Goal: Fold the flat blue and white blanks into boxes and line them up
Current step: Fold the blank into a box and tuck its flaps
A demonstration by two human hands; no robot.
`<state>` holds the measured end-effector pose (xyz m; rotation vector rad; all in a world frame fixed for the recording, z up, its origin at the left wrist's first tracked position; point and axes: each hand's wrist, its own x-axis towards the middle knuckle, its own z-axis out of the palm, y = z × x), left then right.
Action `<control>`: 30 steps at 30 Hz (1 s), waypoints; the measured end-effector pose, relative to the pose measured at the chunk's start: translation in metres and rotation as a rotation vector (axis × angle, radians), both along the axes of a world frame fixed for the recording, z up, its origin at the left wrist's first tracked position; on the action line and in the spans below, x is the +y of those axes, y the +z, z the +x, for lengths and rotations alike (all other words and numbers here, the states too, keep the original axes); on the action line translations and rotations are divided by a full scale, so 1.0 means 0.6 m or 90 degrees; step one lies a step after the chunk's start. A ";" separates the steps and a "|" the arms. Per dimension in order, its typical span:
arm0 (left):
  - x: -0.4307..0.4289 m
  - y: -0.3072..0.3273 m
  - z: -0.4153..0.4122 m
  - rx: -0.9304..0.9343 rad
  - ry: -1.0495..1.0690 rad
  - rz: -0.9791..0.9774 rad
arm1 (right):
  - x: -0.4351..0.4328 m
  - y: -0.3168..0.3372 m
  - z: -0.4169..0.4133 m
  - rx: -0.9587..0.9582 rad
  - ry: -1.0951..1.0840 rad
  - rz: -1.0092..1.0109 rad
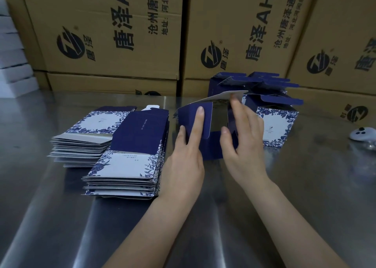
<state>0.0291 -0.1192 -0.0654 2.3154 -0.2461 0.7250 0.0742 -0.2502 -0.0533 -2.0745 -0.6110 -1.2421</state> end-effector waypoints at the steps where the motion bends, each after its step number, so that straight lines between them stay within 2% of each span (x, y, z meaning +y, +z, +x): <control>1: 0.000 0.000 -0.001 0.003 0.003 0.003 | -0.001 0.001 0.000 0.006 0.014 0.004; 11: 0.000 0.000 -0.003 0.029 0.065 0.078 | -0.009 0.006 0.004 0.005 0.026 0.034; 18: 0.000 -0.004 0.002 0.029 0.061 0.055 | -0.012 0.009 0.001 0.048 0.052 0.062; 23: 0.000 0.001 0.000 0.049 0.053 0.015 | -0.015 0.009 0.002 0.016 0.068 0.055; 30: 0.012 0.002 0.007 0.007 0.157 0.042 | -0.020 0.010 0.004 -0.042 0.090 0.037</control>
